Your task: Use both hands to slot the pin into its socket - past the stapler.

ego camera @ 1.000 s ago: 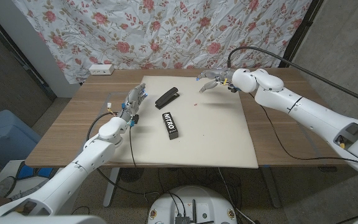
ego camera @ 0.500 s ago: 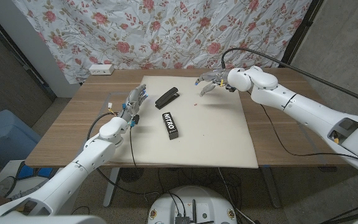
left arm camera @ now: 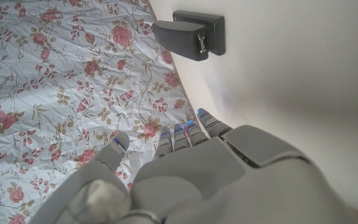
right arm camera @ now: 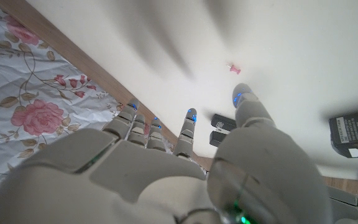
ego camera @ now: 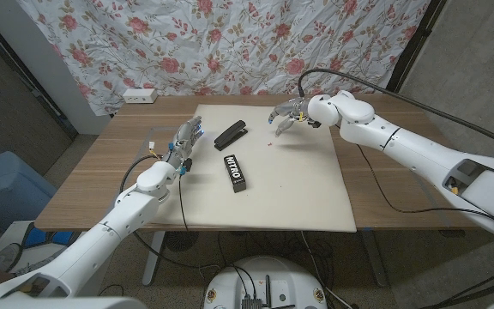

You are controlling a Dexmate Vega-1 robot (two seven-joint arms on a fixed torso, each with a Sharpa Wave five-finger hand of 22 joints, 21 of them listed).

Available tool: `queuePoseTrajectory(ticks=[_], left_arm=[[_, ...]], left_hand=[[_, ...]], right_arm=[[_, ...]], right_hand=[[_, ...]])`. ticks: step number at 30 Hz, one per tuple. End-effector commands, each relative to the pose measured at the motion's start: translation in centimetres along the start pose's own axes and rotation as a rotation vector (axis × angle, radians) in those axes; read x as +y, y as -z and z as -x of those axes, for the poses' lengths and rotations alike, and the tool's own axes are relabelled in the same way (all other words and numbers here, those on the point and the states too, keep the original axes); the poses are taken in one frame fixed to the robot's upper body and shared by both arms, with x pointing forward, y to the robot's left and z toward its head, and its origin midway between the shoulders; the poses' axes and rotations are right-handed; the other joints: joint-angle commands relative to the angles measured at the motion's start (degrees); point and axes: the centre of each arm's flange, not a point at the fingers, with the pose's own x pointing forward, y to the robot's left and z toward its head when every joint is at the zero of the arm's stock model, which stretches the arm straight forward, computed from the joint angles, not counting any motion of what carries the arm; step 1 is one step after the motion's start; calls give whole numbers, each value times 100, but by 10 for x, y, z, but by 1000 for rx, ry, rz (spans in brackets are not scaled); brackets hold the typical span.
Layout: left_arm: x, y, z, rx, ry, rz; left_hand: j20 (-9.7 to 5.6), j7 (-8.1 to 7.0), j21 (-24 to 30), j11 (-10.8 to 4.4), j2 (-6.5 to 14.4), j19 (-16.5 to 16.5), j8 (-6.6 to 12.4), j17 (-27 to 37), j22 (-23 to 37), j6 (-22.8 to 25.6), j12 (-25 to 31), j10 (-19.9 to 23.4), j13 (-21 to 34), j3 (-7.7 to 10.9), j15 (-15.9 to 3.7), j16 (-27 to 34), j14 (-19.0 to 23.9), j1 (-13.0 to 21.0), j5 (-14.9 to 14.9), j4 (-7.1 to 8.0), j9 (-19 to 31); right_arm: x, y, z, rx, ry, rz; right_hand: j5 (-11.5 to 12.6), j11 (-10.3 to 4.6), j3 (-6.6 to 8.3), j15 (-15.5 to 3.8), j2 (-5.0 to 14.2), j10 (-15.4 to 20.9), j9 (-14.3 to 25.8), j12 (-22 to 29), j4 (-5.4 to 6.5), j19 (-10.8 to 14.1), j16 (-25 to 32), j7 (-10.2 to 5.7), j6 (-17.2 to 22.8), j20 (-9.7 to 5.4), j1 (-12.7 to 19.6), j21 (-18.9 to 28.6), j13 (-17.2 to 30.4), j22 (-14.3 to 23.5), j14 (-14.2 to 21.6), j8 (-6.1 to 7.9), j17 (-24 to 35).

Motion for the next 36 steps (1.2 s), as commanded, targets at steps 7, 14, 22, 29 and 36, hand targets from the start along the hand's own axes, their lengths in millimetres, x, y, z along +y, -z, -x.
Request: queuePoseTrajectory(ticks=[7, 14, 22, 29, 36], left_arm=[[3, 0, 2, 5, -8, -1], [3, 1, 3, 11, -9, 0], [2, 2, 5, 12, -8, 3], [2, 3, 7, 17, -13, 3], [1, 3, 8, 12, -10, 4]], left_hand=[[-217, 9, -2, -46, 491, 69, -8, 11, 28, 54, -8, 15, 8, 55, 25, -19, 11, 18, -4, -7, 23], [-216, 5, -4, -53, 489, 73, -10, 11, 28, 54, -12, 15, 8, 60, 29, -23, 7, 17, -5, -7, 23], [-214, 4, -8, -51, 487, 70, -14, 11, 28, 51, -16, 13, 9, 68, 37, -25, 8, 16, -6, -8, 24], [-211, 0, -10, -50, 485, 71, -15, 12, 28, 50, -21, 5, 9, 73, 39, -25, 10, 13, -7, -7, 24], [-191, -12, -13, -49, 483, 70, -15, 13, 28, 52, -21, 9, 10, 78, 48, -26, 11, 10, -9, -6, 24]], right_arm=[[9, -15, -14, 18, -32, 73], [15, -21, -18, 9, -27, 78], [20, -24, -21, 0, -26, 80], [26, -28, -24, -13, -29, 83], [30, -30, -25, -17, -31, 93]], right_hand=[[-23, -48, 30, -20, 44, 71, 42, -15, 24, 80, 48, -26, 268, -22, 115, 3, 21, 18, 88, 153, 30], [-33, -67, 29, -53, 46, 80, 60, -23, 26, 120, 64, -81, 385, -34, 161, 7, 22, 19, 133, 224, 38], [-40, -88, 36, -82, 56, 80, 75, -33, 22, 152, 70, -89, 448, -48, 219, 9, 24, 20, 153, 271, 45], [-50, -126, 40, -101, 70, 126, 92, -24, 25, 183, 85, -71, 532, -59, 269, 10, 25, 21, 193, 329, 54], [-63, -177, 39, -157, 82, 148, 109, -25, 29, 229, 87, -88, 626, -94, 311, 16, 26, 20, 202, 392, 62]])
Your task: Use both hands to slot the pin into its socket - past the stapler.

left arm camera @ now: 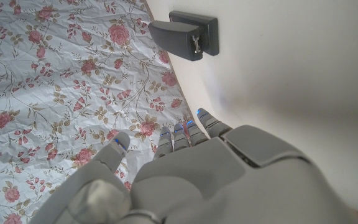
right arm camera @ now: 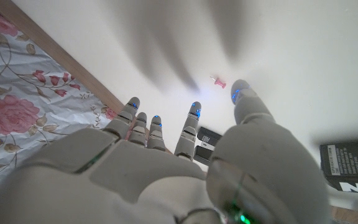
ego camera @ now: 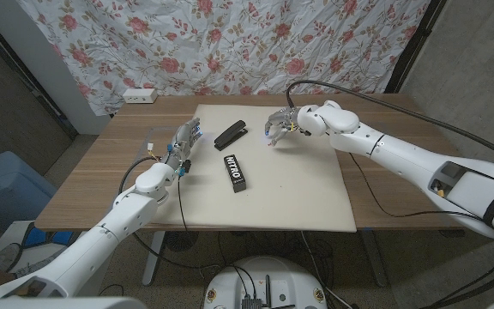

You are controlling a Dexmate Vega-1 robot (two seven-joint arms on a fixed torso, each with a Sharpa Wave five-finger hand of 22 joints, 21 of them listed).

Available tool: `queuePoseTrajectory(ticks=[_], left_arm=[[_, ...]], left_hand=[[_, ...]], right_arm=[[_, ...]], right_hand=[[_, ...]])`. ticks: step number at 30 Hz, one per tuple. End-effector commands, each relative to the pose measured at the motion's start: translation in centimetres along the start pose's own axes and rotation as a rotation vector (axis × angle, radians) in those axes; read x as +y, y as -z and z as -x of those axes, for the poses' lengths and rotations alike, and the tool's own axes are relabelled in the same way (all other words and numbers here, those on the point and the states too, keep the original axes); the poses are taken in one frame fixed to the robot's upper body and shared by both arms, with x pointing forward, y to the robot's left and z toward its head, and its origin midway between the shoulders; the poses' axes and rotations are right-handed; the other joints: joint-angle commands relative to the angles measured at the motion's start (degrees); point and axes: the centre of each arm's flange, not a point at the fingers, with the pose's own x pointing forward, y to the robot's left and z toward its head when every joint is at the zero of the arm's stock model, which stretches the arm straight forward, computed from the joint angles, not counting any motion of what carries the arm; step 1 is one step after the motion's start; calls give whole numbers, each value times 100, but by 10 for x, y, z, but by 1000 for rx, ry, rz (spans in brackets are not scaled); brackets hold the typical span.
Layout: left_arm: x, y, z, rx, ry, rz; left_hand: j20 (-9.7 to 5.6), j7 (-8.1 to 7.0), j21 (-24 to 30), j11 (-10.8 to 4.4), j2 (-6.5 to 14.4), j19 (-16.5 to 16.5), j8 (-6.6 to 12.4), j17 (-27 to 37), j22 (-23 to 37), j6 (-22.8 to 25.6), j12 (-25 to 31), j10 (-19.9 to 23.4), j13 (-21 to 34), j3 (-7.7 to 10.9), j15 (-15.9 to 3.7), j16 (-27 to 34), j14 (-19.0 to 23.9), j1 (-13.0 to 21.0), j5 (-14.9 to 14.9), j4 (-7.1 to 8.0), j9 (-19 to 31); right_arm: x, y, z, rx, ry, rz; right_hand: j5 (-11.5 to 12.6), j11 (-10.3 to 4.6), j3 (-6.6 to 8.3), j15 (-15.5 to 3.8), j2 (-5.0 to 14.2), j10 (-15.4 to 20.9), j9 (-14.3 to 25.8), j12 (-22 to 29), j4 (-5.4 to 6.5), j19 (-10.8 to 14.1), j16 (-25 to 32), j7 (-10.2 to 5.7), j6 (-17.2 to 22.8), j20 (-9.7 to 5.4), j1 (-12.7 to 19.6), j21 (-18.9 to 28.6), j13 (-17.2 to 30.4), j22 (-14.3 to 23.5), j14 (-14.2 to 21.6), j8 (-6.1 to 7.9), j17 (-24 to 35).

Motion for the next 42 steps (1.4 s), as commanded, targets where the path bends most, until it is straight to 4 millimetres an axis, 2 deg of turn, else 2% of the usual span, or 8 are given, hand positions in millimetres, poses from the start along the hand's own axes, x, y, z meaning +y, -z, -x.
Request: queuePoseTrajectory(ticks=[1, 15, 24, 34, 38, 42], left_arm=[[-1, 1, 3, -1, 0, 2], [-2, 3, 8, 11, -7, 2], [-3, 4, 10, 15, -11, 2], [-6, 5, 11, 14, -3, 7], [-6, 5, 11, 12, -6, 7], [-5, 5, 12, 15, -9, 4]], left_hand=[[-190, -13, -13, -52, 482, 70, -16, 13, 28, 52, 1, 11, 11, 41, 16, 1, -22, 10, -9, 5, 25], [-183, -14, -16, -58, 479, 72, -15, 13, 29, 57, -3, 8, 12, 51, 23, 0, -21, 6, -11, 7, 25], [-179, -24, -17, -54, 478, 73, -18, 13, 29, 55, -5, 5, 12, 58, 26, -1, -21, 4, -12, 7, 25], [-170, -28, -21, -62, 475, 66, -21, 14, 29, 51, -7, 1, 12, 64, 59, -2, -23, 1, -14, 9, 24], [-167, -35, -22, -64, 475, 66, -19, 15, 29, 55, -8, 1, 12, 66, 65, -1, -20, 0, -14, 10, 24], [-168, -34, -22, -62, 474, 67, -19, 15, 29, 57, -6, 6, 12, 70, 62, 0, -18, -1, -15, 10, 23]], right_arm=[[9, -6, -4, -12, 1, 17], [13, -6, -8, -13, 20, 22], [15, -5, -9, -24, 37, 19], [18, -4, -10, -21, 49, 29], [21, -3, -10, -12, 69, 34], [23, -2, -10, -4, 87, 34]], right_hand=[[-9, -36, 14, -36, -44, 7, 25, 13, 7, 70, 44, -5, 94, -18, 54, 17, 28, 22, 18, 65, 17], [-35, -107, 8, -89, -18, 104, 38, 31, 15, 144, 76, -71, 248, -63, 124, 21, 29, 21, 102, 163, 32], [-90, -227, -13, -236, 18, 276, 67, 61, 25, 346, 134, -127, 592, -175, 216, 55, 27, 18, 252, 363, 55], [-126, -282, -15, -317, 65, 340, 86, 58, 24, 445, 173, -151, 743, -222, 294, 57, 25, 17, 350, 461, 71], [-155, -331, -26, -384, 88, 432, 99, 71, 27, 515, 209, -163, 927, -251, 340, 58, 24, 17, 435, 565, 86], [-168, -329, -32, -401, 96, 453, 105, 69, 27, 548, 219, -173, 978, -274, 360, 59, 23, 17, 458, 598, 92]])
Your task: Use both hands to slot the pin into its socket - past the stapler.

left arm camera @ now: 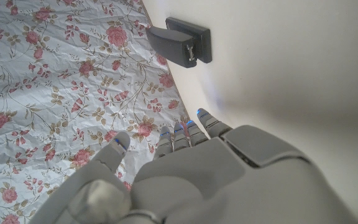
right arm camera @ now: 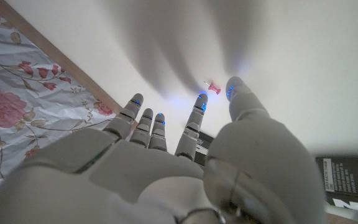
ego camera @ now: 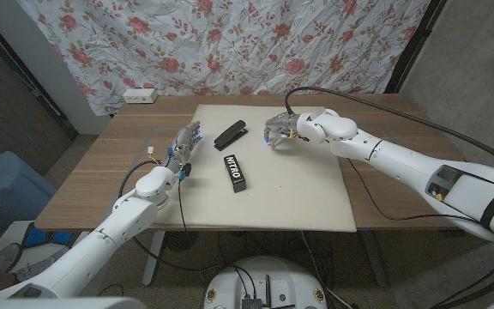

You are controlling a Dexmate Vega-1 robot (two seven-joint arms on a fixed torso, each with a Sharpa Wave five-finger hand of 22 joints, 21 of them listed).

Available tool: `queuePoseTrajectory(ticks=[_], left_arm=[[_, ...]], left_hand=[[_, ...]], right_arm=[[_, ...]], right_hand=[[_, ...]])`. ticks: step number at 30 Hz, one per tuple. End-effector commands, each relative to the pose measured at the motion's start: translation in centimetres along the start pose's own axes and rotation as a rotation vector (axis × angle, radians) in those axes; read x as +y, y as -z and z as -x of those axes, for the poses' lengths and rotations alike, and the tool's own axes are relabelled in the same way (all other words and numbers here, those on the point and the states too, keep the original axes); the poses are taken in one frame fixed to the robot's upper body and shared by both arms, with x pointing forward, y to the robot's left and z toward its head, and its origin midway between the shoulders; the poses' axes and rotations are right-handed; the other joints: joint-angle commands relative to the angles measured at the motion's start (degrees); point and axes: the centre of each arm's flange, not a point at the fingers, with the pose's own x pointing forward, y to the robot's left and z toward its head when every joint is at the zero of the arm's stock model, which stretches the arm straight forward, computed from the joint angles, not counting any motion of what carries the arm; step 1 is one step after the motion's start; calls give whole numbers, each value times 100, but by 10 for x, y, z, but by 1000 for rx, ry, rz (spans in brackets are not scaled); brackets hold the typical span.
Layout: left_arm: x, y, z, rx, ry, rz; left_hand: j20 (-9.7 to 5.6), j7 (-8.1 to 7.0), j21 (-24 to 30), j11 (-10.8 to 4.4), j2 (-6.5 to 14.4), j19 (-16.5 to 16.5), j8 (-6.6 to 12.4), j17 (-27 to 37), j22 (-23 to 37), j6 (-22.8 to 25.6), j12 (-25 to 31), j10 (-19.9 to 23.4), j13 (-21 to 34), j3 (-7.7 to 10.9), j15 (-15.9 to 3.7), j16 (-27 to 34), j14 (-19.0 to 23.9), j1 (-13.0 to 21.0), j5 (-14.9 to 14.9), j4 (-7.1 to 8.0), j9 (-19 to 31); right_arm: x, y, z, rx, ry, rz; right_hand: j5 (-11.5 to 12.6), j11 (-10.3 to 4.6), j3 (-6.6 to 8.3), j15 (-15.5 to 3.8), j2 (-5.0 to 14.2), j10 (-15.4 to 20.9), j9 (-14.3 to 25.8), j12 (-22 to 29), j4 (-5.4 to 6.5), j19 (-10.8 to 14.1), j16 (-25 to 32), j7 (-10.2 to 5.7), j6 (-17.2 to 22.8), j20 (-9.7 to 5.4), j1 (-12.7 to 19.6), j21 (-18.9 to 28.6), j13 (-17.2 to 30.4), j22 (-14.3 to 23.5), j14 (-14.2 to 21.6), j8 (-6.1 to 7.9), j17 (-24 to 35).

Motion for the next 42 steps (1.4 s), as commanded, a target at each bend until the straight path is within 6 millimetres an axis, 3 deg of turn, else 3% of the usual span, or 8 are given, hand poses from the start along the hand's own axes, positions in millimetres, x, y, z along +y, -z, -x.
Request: queuePoseTrajectory(ticks=[1, 13, 42], left_arm=[[-1, 1, 2, -2, 1, 3], [-1, 3, 4, 8, -6, 4], [-2, 2, -4, 11, 8, 3]], left_hand=[[-168, -4, -22, -63, 474, 68, -20, 14, 29, 26, -7, 7, 13, 55, 44, -1, 4, -1, -15, -6, 23], [-172, -1, -21, -60, 473, 72, -19, 14, 29, 32, -9, 4, 13, 63, 46, -4, 1, -1, -16, -7, 23], [-174, -6, -23, -57, 474, 73, -14, 14, 30, 60, -8, 10, 14, 85, 43, -2, 7, -3, -17, -7, 24]], right_arm=[[6, 2, -1, 15, 38, 7], [10, 0, -4, 12, 69, 9], [28, 2, -7, 8, 156, 25]], right_hand=[[-22, -4, -9, 9, 4, 71, 29, 33, 2, 101, 62, 5, 146, -15, 111, 15, 23, 18, 57, 94, 36], [-83, -47, -36, -49, 6, 181, 49, 36, -10, 182, 99, -39, 382, -36, 208, 3, 21, 18, 147, 235, 58], [-326, -259, -188, -285, -50, 544, 149, 51, 4, 490, 219, -67, 1261, -136, 379, 0, 18, 25, 452, 766, 116]])
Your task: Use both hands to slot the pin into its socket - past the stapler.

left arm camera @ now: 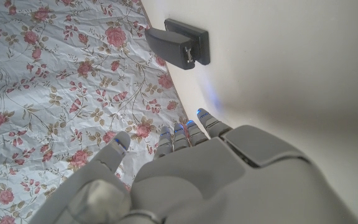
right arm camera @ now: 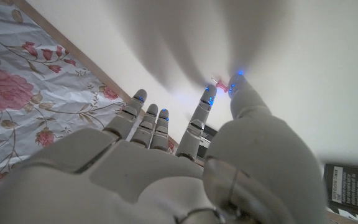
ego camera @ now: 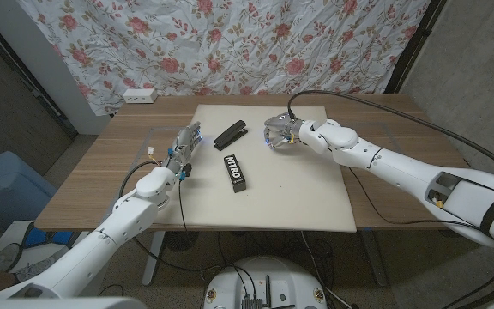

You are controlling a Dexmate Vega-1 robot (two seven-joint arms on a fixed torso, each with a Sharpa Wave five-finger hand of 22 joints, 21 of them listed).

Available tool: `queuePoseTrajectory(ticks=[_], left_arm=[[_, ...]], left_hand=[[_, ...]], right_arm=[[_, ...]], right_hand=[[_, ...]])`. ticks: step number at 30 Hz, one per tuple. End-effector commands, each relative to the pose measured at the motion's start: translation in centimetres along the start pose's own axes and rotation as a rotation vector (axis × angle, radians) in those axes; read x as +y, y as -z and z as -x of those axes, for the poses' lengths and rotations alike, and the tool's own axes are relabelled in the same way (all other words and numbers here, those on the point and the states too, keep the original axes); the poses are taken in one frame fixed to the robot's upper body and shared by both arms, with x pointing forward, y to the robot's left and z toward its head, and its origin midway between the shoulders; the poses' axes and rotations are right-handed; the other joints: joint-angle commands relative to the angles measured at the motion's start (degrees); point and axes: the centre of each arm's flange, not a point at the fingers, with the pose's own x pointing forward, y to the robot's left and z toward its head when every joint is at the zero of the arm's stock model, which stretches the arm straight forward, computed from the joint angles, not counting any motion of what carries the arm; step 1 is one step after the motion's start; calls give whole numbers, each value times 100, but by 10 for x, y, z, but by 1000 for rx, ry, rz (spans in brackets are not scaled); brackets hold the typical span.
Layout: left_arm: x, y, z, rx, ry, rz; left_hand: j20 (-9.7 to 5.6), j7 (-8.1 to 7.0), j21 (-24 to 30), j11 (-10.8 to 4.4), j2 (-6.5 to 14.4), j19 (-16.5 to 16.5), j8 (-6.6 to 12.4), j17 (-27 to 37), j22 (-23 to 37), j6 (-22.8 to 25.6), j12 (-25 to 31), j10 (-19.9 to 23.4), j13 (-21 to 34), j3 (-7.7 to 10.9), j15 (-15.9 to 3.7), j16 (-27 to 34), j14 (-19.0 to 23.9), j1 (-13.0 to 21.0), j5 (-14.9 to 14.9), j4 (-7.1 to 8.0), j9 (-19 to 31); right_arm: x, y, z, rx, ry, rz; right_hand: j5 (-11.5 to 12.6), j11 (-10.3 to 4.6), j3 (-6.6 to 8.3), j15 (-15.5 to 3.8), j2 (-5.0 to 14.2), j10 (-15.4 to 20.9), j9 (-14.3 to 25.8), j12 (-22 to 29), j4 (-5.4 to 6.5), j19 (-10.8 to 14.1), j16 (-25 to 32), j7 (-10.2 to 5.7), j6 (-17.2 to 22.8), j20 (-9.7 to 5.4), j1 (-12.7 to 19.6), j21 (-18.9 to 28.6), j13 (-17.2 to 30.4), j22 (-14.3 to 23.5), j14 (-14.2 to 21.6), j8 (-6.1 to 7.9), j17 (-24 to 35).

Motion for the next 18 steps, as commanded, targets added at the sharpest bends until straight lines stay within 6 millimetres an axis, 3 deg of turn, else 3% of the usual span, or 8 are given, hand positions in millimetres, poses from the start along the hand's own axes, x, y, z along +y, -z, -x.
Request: queuePoseTrajectory(ticks=[1, 18], left_arm=[[-2, 0, -3, 4, 5, -1], [-2, 0, -1, 6, -5, -2]], left_hand=[[-173, -6, -22, -58, 474, 76, -14, 14, 30, 62, -8, 11, 14, 46, 22, -7, -13, -3, -17, 1, 24], [-166, -21, -24, -55, 472, 75, -15, 14, 30, 68, -11, 4, 15, 58, 17, -7, -12, -4, -19, 0, 25]], right_arm=[[12, 2, -1, 4, 21, 4], [16, 8, 0, 8, 50, 17]], right_hand=[[-12, -41, -21, -28, 89, 93, 43, 53, -2, 91, 50, -1, 147, -24, 84, 2, 18, 25, 73, 93, 22], [-37, -122, -54, -122, 116, 221, 127, 49, -1, 186, 89, 43, 447, -60, 223, -6, 16, 27, 171, 320, 39]])
